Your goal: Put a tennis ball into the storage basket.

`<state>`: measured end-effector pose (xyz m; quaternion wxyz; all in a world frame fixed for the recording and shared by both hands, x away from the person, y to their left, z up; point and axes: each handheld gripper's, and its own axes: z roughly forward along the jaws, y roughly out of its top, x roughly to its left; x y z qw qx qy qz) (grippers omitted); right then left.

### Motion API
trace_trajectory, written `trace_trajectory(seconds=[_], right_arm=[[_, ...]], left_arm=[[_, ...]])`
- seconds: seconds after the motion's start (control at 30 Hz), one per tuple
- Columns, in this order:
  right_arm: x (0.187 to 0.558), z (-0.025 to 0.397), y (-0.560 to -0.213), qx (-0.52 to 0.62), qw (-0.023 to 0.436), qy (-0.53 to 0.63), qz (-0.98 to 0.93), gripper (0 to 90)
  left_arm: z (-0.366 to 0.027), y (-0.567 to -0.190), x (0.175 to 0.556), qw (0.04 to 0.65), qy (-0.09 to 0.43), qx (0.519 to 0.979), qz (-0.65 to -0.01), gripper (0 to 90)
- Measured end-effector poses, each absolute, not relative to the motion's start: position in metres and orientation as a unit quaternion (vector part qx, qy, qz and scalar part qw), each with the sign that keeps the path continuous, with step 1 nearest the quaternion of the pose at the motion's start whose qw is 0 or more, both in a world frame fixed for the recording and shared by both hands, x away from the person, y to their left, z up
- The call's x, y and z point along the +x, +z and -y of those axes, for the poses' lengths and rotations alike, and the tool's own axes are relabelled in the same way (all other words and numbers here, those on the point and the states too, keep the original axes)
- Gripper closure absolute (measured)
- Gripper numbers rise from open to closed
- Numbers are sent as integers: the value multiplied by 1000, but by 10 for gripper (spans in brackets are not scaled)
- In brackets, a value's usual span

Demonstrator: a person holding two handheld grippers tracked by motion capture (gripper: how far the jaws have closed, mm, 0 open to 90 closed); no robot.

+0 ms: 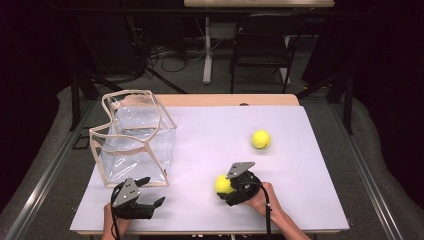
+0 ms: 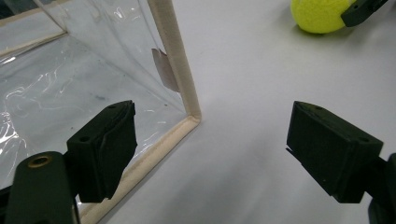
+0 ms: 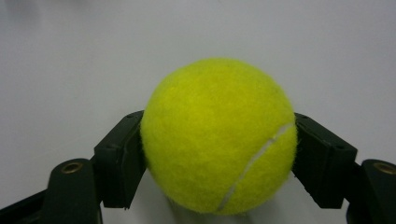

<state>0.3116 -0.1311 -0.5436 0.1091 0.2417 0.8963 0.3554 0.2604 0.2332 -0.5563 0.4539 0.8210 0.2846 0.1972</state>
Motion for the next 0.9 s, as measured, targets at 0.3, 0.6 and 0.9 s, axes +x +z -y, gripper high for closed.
trace_trajectory(seconds=[0.3,0.6,0.9], right_arm=[[310,135,-536,238,124,364,-892,258],[305,134,-528,227,138,373,-889,259],[304,138,-520,231,147,380,-884,259]], left_arm=[[-232,-556,260,453,199,822,-281,160],[-232,-556,259,454,200,822,-281,160],[-231,-556,259,455,198,823,-278,160]])
